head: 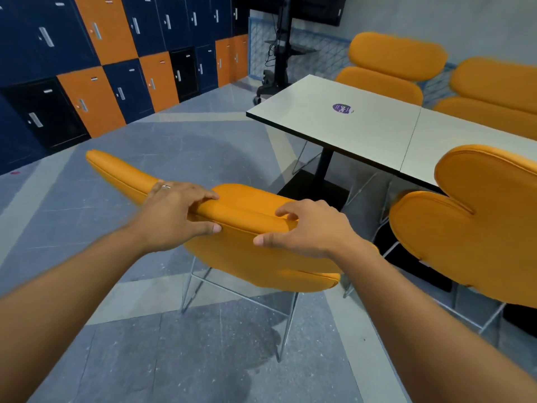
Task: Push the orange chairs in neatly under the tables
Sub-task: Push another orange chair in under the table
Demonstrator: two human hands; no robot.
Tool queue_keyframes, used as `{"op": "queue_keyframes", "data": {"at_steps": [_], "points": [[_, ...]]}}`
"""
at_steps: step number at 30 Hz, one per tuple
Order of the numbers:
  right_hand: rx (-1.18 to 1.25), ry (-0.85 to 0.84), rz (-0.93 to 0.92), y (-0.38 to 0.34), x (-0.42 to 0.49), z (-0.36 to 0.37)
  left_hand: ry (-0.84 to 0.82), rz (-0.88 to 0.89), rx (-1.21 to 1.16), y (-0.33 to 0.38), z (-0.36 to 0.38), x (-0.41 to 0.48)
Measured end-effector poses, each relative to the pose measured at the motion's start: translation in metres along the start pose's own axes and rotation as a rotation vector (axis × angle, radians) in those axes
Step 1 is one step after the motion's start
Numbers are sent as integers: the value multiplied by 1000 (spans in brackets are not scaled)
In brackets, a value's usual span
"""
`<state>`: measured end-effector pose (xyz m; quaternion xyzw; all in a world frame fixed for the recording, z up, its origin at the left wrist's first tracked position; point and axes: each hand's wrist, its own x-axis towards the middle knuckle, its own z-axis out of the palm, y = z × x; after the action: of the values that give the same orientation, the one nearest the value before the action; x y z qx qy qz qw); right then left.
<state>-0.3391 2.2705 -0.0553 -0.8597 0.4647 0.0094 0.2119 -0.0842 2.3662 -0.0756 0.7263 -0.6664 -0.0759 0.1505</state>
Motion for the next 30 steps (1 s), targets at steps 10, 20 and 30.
{"op": "queue_keyframes", "data": {"at_steps": [10,20,30], "points": [[-334,266,284,-53,0,40,-87,210,-76,-46,-17,3],[-329,234,331,-59,3,35,-79,195,19,-99,-49,25],[-345,289,338,-58,3,38,-285,296,127,-95,-33,49]]}}
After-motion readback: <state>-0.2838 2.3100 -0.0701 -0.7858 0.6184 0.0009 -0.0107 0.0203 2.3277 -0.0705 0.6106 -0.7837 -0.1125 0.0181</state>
